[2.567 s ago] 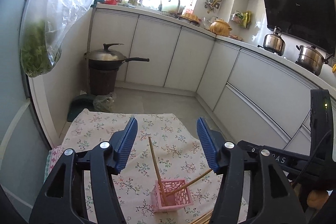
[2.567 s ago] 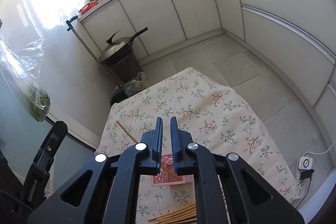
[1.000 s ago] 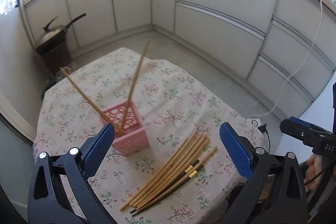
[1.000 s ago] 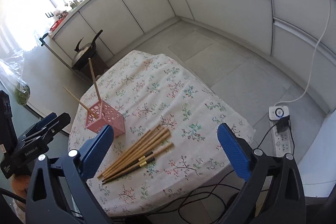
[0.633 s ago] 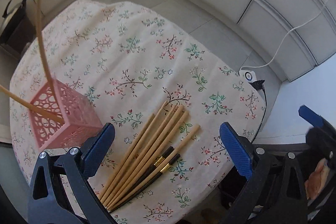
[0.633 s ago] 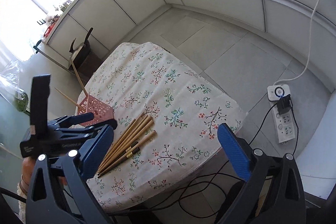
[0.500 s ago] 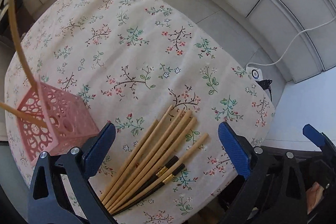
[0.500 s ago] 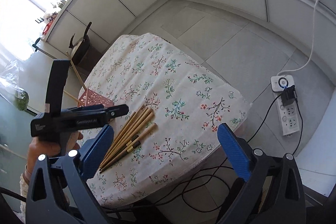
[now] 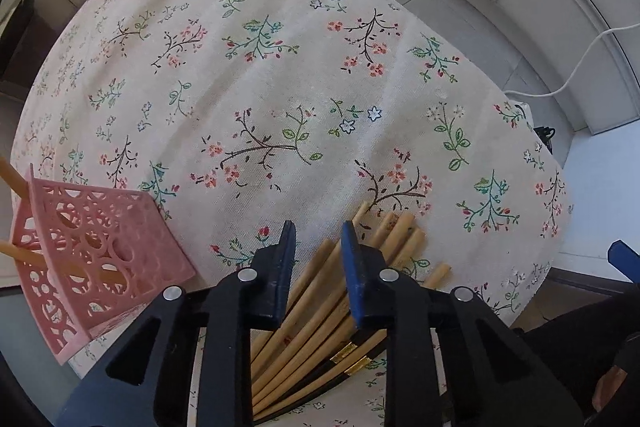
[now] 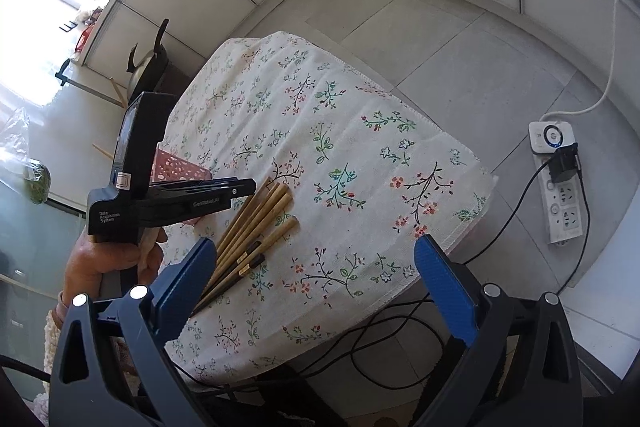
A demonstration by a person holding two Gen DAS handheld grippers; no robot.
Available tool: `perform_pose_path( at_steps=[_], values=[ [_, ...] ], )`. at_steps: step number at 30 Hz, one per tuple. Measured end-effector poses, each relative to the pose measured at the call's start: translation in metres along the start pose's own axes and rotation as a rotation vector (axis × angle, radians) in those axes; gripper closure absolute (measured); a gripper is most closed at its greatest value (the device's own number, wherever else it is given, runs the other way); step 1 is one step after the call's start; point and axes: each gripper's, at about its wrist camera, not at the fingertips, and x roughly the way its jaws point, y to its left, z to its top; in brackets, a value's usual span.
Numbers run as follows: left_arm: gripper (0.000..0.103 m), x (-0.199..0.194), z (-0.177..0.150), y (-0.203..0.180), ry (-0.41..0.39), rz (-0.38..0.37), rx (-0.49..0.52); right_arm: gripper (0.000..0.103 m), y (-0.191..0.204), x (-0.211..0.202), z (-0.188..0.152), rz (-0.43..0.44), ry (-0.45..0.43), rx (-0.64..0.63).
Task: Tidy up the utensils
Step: 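Lower the left tool onto the chopstick bundle and close on one chopstick, then grasp another chopstick with the right tool while the left tool holds its chopstick raised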
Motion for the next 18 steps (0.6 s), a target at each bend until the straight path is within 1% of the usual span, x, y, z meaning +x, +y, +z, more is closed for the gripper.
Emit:
perform_pose_path(
  at_steps=[3, 7, 16, 18],
  values=[
    [0.081, 0.001, -0.001, 0.001, 0.011, 0.024, 0.014, 0.007, -0.004, 0.002, 0.001, 0.004, 0.009, 0.020],
    [0.081, 0.004, -0.011, 0.004, 0.020, 0.041, 0.015, 0.007, -0.004, 0.003, 0.000, 0.000, 0.008, 0.021],
    [0.084, 0.018, -0.019, 0.012, 0.044, 0.048, 0.030, 0.007, -0.003, 0.004, -0.001, -0.004, 0.014, 0.024],
    [0.086, 0.020, -0.022, 0.012, 0.042, 0.041, 0.033, 0.007, -0.003, 0.004, -0.001, -0.004, 0.017, 0.022]
  ],
)
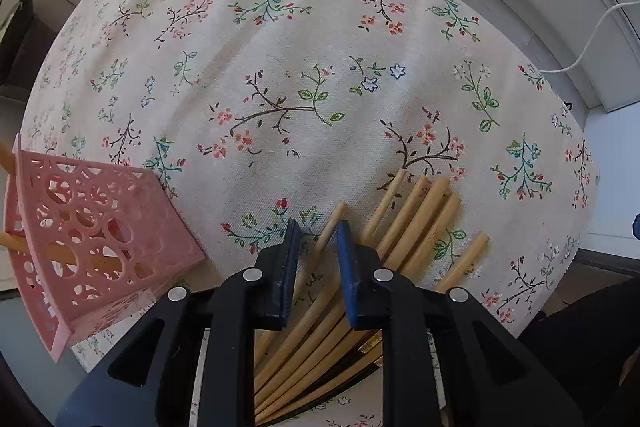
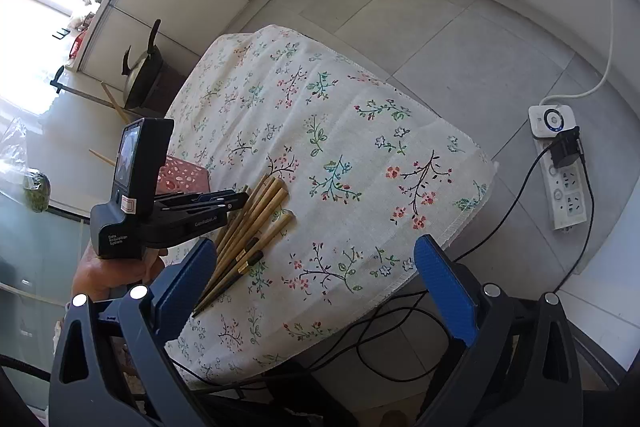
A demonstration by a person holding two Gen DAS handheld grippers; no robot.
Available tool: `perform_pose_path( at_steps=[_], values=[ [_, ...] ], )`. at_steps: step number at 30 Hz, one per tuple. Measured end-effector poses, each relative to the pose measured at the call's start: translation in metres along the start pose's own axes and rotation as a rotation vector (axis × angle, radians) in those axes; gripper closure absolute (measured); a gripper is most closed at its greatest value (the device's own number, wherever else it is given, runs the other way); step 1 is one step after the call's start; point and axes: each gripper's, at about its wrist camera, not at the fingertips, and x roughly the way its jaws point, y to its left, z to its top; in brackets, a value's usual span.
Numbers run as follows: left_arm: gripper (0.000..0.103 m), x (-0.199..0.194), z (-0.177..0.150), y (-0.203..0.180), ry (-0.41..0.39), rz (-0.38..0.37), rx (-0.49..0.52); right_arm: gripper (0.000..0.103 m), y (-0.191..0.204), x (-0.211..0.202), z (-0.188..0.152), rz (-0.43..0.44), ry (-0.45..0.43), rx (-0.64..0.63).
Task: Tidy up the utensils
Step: 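Grasp another chopstick with the right tool while the left tool holds its chopstick raised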
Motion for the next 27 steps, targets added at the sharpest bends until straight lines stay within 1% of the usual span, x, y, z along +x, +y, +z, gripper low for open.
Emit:
perform_pose_path(
  at_steps=[2, 5, 8, 12, 15, 18, 19, 20, 22, 23, 26, 27],
  values=[
    [0.091, 0.002, -0.003, -0.001, -0.011, -0.006, 0.007, 0.007, 0.000, 0.000, 0.000, -0.013, -0.003, -0.001],
    [0.092, 0.000, -0.006, -0.004, -0.041, 0.002, 0.011, 0.007, -0.004, 0.003, 0.000, -0.029, 0.003, 0.035],
    [0.093, -0.009, -0.012, -0.008, -0.097, -0.001, 0.020, 0.007, -0.005, 0.009, -0.002, -0.030, 0.026, 0.087],
    [0.094, -0.035, -0.027, -0.012, -0.170, 0.008, 0.054, 0.007, 0.003, 0.022, -0.006, -0.029, 0.054, 0.155],
    [0.096, -0.071, -0.055, -0.013, -0.245, 0.015, 0.071, 0.008, 0.018, 0.037, -0.007, -0.018, 0.079, 0.191],
    [0.099, -0.102, -0.080, -0.013, -0.313, 0.023, 0.071, 0.019, 0.035, 0.056, -0.006, -0.022, 0.106, 0.228],
    [0.099, -0.115, -0.093, -0.011, -0.344, 0.024, 0.060, 0.027, 0.041, 0.063, -0.005, -0.029, 0.118, 0.233],
    [0.099, -0.124, -0.100, -0.005, -0.367, 0.033, 0.052, 0.032, 0.047, 0.070, -0.003, -0.042, 0.131, 0.238],
    [0.099, -0.141, -0.122, -0.001, -0.415, 0.043, 0.032, 0.050, 0.053, 0.083, -0.002, -0.067, 0.144, 0.266],
    [0.099, -0.149, -0.131, 0.001, -0.436, 0.044, 0.022, 0.057, 0.055, 0.089, -0.001, -0.080, 0.148, 0.288],
    [0.099, -0.171, -0.162, 0.004, -0.504, 0.053, -0.003, 0.072, 0.061, 0.108, 0.000, -0.132, 0.164, 0.326],
    [0.099, -0.176, -0.168, 0.006, -0.521, 0.048, -0.014, 0.074, 0.062, 0.112, -0.001, -0.156, 0.160, 0.334]
  ],
)
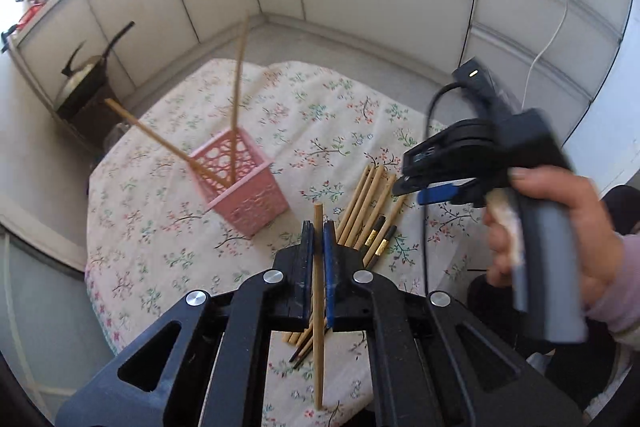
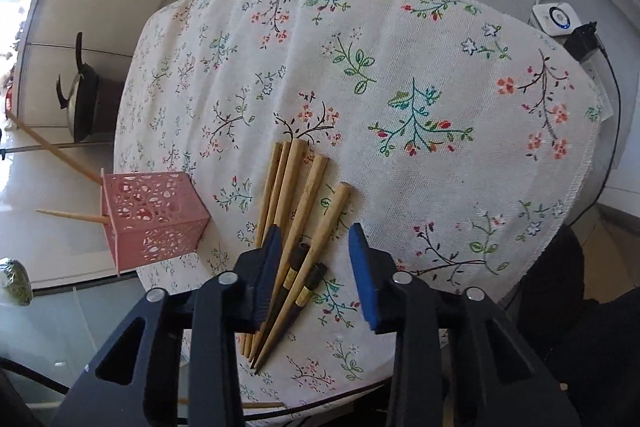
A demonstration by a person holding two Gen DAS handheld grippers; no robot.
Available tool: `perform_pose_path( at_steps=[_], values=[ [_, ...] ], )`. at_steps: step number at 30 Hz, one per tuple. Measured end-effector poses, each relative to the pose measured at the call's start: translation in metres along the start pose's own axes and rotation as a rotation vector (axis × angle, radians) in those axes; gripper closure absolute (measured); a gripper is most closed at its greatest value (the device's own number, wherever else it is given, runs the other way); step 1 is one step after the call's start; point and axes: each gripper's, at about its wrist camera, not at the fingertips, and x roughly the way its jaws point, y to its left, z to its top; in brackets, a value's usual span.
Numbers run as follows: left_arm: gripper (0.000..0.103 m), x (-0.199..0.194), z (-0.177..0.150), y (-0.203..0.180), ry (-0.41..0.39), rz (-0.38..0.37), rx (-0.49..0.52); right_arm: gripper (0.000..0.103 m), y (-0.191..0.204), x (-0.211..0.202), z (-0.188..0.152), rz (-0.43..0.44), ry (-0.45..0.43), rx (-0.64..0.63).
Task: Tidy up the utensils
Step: 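Grasp another chopstick with the right tool while the left tool holds its chopstick raised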
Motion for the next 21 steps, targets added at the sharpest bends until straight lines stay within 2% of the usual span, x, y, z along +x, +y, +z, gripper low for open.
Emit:
perform_pose_path(
  at_steps=[5, 10, 14, 18, 21],
  values=[
    [0.099, -0.021, -0.013, 0.018, -0.058, -0.009, -0.054, 0.084, 0.011, 0.016, -0.001, -0.110, -0.031, 0.027],
    [0.099, -0.028, -0.014, 0.030, -0.088, -0.018, -0.095, 0.089, 0.020, 0.024, -0.002, -0.179, -0.070, 0.023],
    [0.099, -0.028, -0.014, 0.036, -0.102, -0.024, -0.121, 0.092, 0.022, 0.025, -0.002, -0.166, -0.097, 0.018],
    [0.099, -0.034, -0.014, 0.041, -0.126, -0.017, -0.147, 0.095, 0.013, 0.015, -0.002, -0.073, -0.123, 0.030],
    [0.099, -0.041, -0.014, 0.044, -0.151, -0.008, -0.167, 0.095, 0.014, -0.007, -0.007, -0.025, -0.178, -0.021]
  ],
)
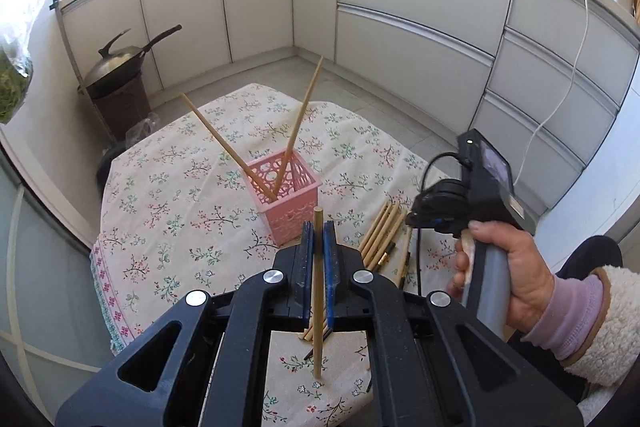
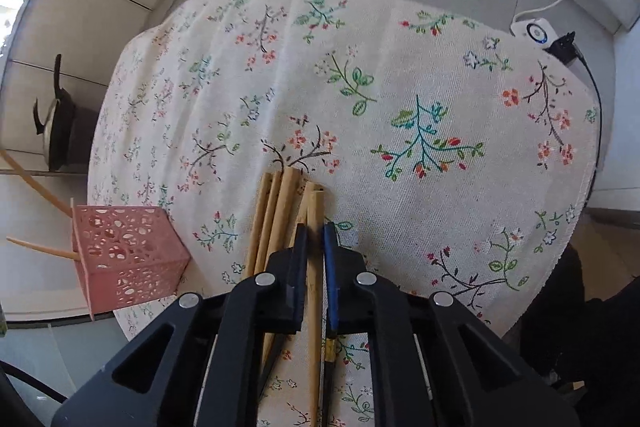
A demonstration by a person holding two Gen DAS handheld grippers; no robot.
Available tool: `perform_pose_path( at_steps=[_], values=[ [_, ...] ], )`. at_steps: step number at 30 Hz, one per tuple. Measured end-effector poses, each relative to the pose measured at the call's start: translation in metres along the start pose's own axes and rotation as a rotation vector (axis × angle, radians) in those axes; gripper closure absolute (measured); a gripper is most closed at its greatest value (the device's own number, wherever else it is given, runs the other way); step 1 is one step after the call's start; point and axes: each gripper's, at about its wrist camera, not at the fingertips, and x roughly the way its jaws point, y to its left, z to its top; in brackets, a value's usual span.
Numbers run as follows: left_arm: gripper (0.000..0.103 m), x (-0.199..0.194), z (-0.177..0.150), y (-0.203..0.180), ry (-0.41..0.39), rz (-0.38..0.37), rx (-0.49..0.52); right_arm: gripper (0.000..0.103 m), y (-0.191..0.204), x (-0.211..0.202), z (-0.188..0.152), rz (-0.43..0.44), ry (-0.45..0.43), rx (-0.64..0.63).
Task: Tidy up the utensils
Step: 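Grasp another chopstick with the right tool while the left tool holds its chopstick raised, then lower the left tool's chopstick into the pink basket and open the left tool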
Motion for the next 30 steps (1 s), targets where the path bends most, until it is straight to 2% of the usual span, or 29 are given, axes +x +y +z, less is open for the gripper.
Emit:
perform_pose_path(
  at_steps=[5, 10, 15, 23, 30],
  values=[
    [0.099, -0.017, 0.004, 0.007, -0.067, 0.017, -0.041, 0.095, 0.009, -0.049, -0.009, 0.093, -0.084, -0.128],
    [0.099, -0.034, 0.007, 0.011, -0.141, 0.046, -0.092, 0.095, 0.015, -0.095, -0.025, 0.180, -0.125, -0.252],
    [0.099, -0.042, 0.008, 0.015, -0.178, 0.075, -0.138, 0.095, 0.022, -0.141, -0.040, 0.236, -0.171, -0.363],
    [0.099, -0.054, 0.017, 0.020, -0.207, 0.096, -0.188, 0.095, 0.042, -0.195, -0.049, 0.313, -0.228, -0.438],
    [0.099, -0.076, 0.050, 0.022, -0.304, 0.112, -0.214, 0.095, 0.056, -0.229, -0.033, 0.368, -0.275, -0.442]
  ],
)
